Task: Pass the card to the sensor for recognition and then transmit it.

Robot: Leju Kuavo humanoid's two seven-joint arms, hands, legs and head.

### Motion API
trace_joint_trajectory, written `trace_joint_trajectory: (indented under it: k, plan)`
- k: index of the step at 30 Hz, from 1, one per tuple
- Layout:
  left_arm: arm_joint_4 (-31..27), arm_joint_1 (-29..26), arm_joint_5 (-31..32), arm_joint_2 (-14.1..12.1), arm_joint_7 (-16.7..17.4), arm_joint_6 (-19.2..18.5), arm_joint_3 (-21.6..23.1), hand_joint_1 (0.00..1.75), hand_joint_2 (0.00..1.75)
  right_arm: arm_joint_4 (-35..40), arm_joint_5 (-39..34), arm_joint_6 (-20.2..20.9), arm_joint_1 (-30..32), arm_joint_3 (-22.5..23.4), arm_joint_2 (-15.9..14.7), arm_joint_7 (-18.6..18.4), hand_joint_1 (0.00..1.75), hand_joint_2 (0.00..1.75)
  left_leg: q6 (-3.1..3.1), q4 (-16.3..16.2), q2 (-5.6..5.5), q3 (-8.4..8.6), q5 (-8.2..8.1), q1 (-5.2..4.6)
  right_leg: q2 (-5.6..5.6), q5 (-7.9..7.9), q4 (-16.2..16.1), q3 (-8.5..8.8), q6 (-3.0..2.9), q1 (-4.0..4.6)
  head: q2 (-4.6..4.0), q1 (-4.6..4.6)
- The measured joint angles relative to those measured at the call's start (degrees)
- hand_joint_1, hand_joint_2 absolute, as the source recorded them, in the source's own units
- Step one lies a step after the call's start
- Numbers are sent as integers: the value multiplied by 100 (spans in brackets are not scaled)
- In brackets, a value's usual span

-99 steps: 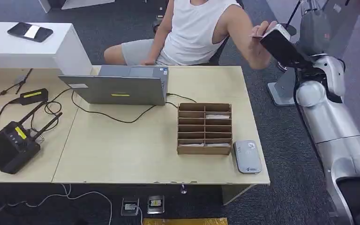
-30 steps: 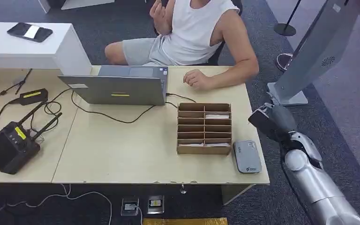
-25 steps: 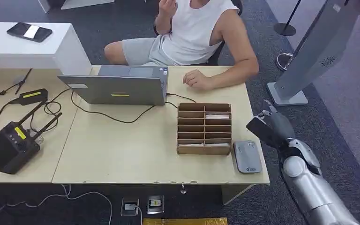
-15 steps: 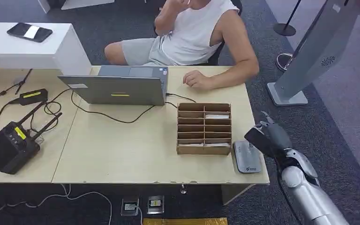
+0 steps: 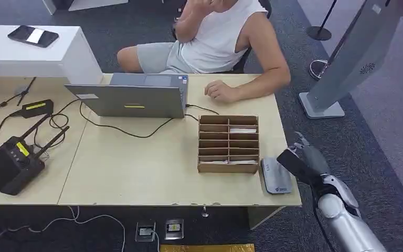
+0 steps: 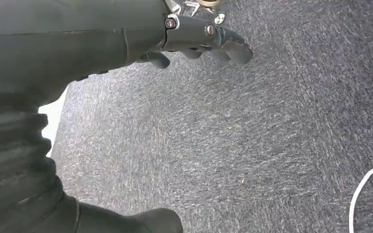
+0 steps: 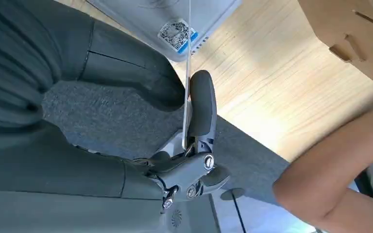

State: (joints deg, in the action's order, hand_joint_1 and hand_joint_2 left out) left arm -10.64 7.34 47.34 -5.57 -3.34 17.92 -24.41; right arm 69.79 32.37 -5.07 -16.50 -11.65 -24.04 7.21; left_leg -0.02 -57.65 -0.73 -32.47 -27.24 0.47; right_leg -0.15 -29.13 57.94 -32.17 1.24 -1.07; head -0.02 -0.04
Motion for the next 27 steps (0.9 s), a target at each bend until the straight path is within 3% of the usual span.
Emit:
trace_joint_trajectory:
  k: [27]
  plan:
    - [0,9,-17,4,-2,0,-4,0,175,-160,581,133,151,-33,122,206,175,175,-1,1,13,9,-1,2,12,-4,0,5,-6,2,0,2]
